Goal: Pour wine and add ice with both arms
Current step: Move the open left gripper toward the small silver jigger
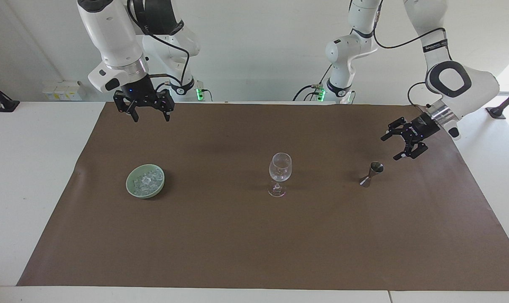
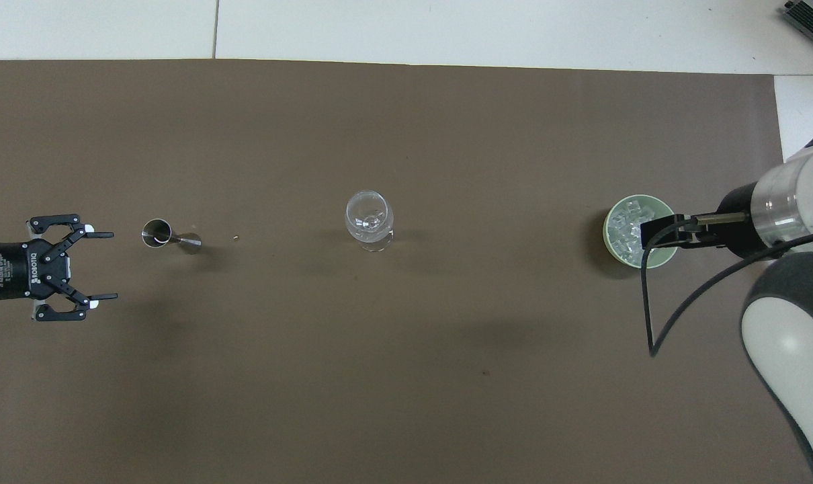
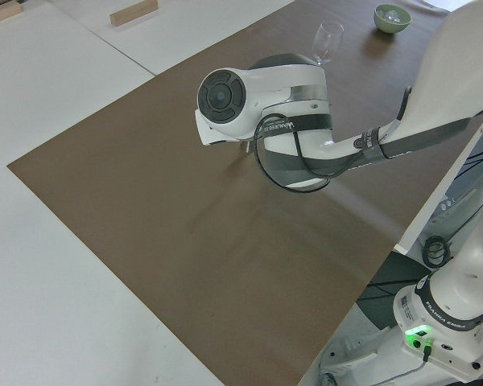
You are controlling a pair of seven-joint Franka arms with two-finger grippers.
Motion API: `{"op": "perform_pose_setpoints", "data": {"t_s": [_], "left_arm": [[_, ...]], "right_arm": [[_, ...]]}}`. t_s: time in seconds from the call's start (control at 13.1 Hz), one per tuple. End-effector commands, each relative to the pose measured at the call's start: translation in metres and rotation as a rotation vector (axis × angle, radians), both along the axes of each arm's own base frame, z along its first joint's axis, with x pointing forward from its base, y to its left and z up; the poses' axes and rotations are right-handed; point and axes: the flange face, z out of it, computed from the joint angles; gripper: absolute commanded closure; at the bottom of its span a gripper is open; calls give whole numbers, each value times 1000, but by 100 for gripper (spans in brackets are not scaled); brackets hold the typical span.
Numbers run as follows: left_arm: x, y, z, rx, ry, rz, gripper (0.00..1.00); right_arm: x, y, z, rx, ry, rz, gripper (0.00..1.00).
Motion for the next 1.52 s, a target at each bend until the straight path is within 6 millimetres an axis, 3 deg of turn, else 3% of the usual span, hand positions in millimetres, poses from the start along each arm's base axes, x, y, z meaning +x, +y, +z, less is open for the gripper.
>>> {"op": "perform_pose_setpoints", "data": {"t_s": [0.0, 0.23, 0.61, 1.14, 1.45], "left_arm": [[-3, 9, -29, -84, 41, 103, 0], [-2, 18, -63, -185, 93, 193, 0], [-6, 13, -87, -239, 119, 215, 0], [-3, -3, -120, -316, 12, 193, 0], [-2, -30, -128, -372, -37, 214, 0]], "right_arm": [[-7, -3, 1, 5, 3, 16, 0], [-7, -3, 1, 5, 3, 16, 0], [-7, -3, 1, 5, 3, 16, 0], [-7, -3, 1, 5, 3, 16, 0], [-7, -3, 1, 5, 3, 16, 0]]}}
